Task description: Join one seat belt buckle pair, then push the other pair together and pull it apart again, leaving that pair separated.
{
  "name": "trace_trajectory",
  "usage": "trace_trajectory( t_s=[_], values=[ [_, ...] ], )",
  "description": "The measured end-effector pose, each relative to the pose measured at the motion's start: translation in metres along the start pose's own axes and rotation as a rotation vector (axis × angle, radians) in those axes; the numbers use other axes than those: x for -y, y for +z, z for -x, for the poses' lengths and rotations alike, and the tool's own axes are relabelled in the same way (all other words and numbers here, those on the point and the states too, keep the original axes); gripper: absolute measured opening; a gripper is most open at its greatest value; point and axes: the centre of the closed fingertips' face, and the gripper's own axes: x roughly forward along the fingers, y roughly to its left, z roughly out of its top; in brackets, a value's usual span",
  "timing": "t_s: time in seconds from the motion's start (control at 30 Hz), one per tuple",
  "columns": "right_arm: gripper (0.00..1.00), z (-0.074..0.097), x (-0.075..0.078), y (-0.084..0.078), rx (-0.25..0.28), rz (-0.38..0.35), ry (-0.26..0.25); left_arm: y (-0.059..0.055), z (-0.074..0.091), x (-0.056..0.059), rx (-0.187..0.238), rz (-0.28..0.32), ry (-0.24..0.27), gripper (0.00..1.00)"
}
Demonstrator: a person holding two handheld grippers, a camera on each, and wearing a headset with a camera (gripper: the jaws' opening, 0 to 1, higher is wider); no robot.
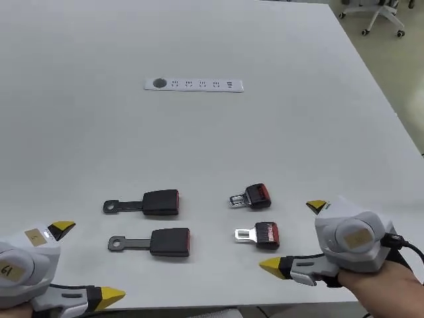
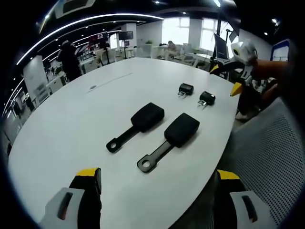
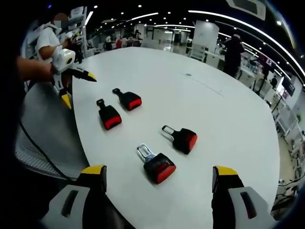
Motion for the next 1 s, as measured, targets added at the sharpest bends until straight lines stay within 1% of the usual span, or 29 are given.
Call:
trace_trajectory(
  t_s=[0.13,0.37,0.47,0.57,0.7,0.77,1.0],
  values=[
    [0.93,0.001,-0.001,-0.001,-0.002,0.001,0.0,0.002,0.0,0.003,-0.009,-0.005,0.0,1.0],
    [0.92,0.003,-0.001,-0.002,-0.004,-0.002,-0.002,0.005,-0.002,0.003,-0.006,-0.012,-0.006,1.0],
    [0.9,0.002,0.0,-0.006,-0.025,-0.009,-0.006,0.008,-0.002,0.006,-0.01,-0.023,-0.012,1.0],
    [0.9,0.0,0.001,-0.008,-0.03,-0.01,-0.009,0.007,-0.001,0.007,-0.018,-0.036,-0.016,1.0],
    [0.89,0.0,0.001,-0.006,-0.028,-0.011,-0.009,0.007,-0.001,0.005,-0.02,-0.044,-0.011,1.0],
    [0.89,-0.001,0.001,-0.005,-0.028,-0.011,-0.007,0.01,0.0,0.004,-0.018,-0.041,-0.007,0.99],
    [0.87,-0.003,-0.002,0.0,-0.023,-0.001,0.006,0.01,0.001,-0.003,-0.016,-0.025,0.004,0.98]
  ],
)
